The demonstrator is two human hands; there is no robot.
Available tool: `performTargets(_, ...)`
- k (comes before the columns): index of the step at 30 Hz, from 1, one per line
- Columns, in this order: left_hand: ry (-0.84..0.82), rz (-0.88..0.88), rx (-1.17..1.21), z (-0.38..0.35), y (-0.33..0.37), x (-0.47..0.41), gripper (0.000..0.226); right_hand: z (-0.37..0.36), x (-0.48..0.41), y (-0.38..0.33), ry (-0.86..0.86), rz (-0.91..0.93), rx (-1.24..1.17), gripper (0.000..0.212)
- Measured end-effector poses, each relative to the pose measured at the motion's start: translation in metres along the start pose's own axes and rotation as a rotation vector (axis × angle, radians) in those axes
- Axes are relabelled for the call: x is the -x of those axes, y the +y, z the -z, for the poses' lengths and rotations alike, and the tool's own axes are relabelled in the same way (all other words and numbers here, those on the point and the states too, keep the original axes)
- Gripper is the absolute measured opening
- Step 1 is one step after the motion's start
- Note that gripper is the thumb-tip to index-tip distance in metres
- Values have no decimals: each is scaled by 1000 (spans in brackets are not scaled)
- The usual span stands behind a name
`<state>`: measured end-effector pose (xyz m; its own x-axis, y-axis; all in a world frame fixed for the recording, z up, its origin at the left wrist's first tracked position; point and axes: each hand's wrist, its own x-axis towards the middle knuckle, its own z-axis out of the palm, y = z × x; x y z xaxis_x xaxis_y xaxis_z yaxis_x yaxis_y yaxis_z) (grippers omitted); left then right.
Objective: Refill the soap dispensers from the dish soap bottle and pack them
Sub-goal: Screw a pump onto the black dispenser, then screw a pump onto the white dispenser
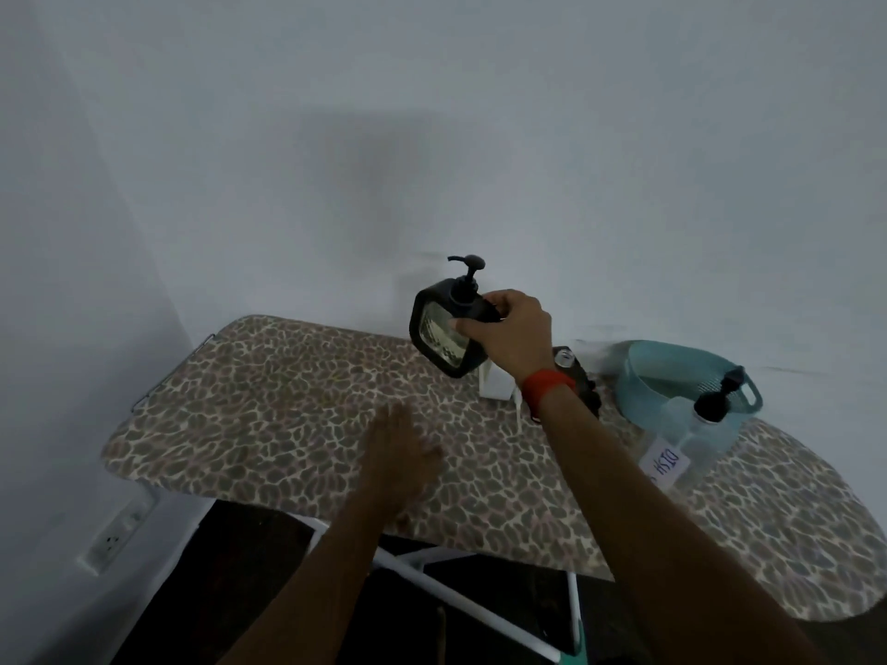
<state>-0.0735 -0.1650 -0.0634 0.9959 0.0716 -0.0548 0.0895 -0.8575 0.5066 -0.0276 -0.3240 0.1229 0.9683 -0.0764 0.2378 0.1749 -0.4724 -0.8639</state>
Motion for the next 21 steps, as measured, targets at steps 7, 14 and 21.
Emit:
performTargets(7, 79, -33, -133, -26, -11, -7, 93, -86, -35, 65, 42, -180, 168, 46)
performTargets(14, 101, -50, -162, -29, -12, -12, 93, -129, -42, 84, 156, -202, 189, 50)
performTargets(21, 108, -44, -147, -30, -13, -12, 98, -121, -38, 80, 46, -100, 250, 68)
